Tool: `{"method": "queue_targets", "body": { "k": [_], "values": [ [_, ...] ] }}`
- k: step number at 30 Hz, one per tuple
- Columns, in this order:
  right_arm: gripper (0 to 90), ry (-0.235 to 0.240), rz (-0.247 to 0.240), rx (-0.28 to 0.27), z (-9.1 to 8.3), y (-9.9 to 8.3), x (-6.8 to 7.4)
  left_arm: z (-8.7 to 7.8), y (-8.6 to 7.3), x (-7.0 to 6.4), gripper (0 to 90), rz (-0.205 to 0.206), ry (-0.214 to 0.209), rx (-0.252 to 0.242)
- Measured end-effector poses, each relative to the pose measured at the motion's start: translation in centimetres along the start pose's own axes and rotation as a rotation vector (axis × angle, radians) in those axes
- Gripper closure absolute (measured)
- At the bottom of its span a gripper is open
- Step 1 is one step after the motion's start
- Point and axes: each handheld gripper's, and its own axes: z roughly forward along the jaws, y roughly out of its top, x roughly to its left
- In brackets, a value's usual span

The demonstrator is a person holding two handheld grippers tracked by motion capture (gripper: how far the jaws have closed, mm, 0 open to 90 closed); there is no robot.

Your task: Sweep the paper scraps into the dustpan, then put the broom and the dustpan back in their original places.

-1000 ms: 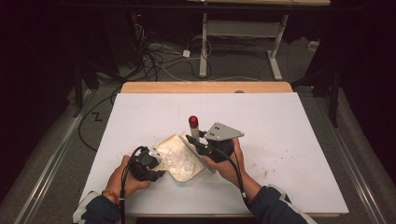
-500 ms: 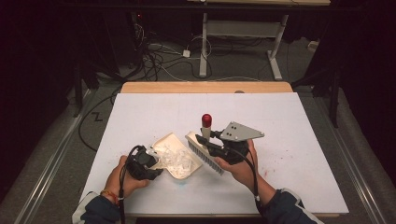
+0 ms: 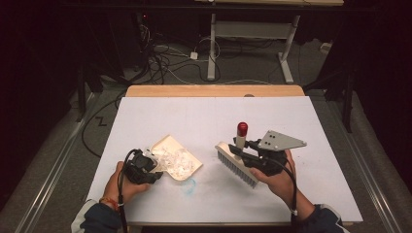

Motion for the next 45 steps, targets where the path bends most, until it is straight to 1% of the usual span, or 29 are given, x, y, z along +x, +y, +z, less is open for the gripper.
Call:
{"method": "queue_targets", "body": {
  "k": [2,4,6,9,12,15,18,21,23,25,26,31,33,35,36,37,39,41,43,45],
  "values": [
    [70.2,-0.011,0.002,0.008,-0.9,-0.2,-0.5,0.0,-0.1,0.2,63.0,-0.013,0.014,-0.003],
    [70.3,-0.017,0.01,0.008,-1.7,-0.4,-1.0,0.0,-0.1,0.4,62.9,-0.021,0.015,-0.007],
    [70.3,-0.024,0.017,0.012,-2.6,-0.6,-1.5,-0.1,-0.2,0.5,63.0,-0.032,0.026,-0.011],
    [70.2,-0.02,0.019,0.023,-3.7,-0.9,-2.1,0.0,-0.3,0.8,62.9,-0.053,0.032,-0.021],
    [70.3,-0.029,0.025,0.035,-4.8,-1.2,-2.5,-0.1,-0.4,1.1,62.9,-0.071,0.037,-0.022],
    [70.3,-0.021,0.04,0.044,-5.8,-1.6,-3.0,-0.2,-0.6,1.3,62.9,-0.088,0.046,-0.025],
    [70.3,-0.013,0.045,0.06,-6.7,-1.8,-3.4,-0.4,-0.9,1.6,63.0,-0.108,0.058,-0.033],
    [70.3,0.008,0.053,0.074,-7.6,-2.0,-3.7,-0.6,-1.1,2.0,62.9,-0.144,0.076,-0.048],
    [70.2,0.026,0.057,0.089,-8.1,-2.1,-3.8,-0.7,-1.2,2.3,62.9,-0.164,0.085,-0.05],
    [70.2,0.044,0.067,0.092,-8.5,-2.2,-3.8,-0.7,-1.3,2.4,62.9,-0.184,0.099,-0.059],
    [70.2,0.062,0.075,0.101,-8.7,-2.2,-3.8,-0.6,-1.3,2.5,62.9,-0.191,0.104,-0.061],
    [70.2,0.11,0.095,0.117,-9.2,-2.7,-4.0,-0.6,-1.3,3.0,62.8,-0.253,0.144,-0.083],
    [70.2,0.143,0.106,0.13,-9.1,-2.8,-4.1,-0.4,-1.2,3.2,62.9,-0.264,0.157,-0.081],
    [70.2,0.16,0.114,0.14,-9.0,-2.9,-4.2,-0.1,-1.1,3.2,62.9,-0.273,0.155,-0.082],
    [70.2,0.174,0.115,0.162,-8.8,-3.0,-4.3,-0.1,-1.0,3.2,62.9,-0.279,0.155,-0.088],
    [70.2,0.174,0.114,0.174,-8.6,-3.1,-4.4,0.0,-1.0,3.1,62.9,-0.282,0.156,-0.091],
    [70.2,0.177,0.121,0.182,-8.3,-3.3,-4.7,0.1,-0.9,2.9,62.4,-0.281,0.157,-0.095],
    [70.1,0.168,0.132,0.19,-8.0,-3.4,-5.1,0.2,-0.8,2.6,60.4,-0.287,0.154,-0.104],
    [70.1,0.164,0.135,0.198,-7.7,-3.5,-5.6,0.3,-0.6,2.2,57.2,-0.285,0.152,-0.101],
    [70.1,0.148,0.137,0.214,-7.4,-3.5,-6.3,0.2,-0.5,1.4,55.7,-0.276,0.156,-0.11]
  ]
}}
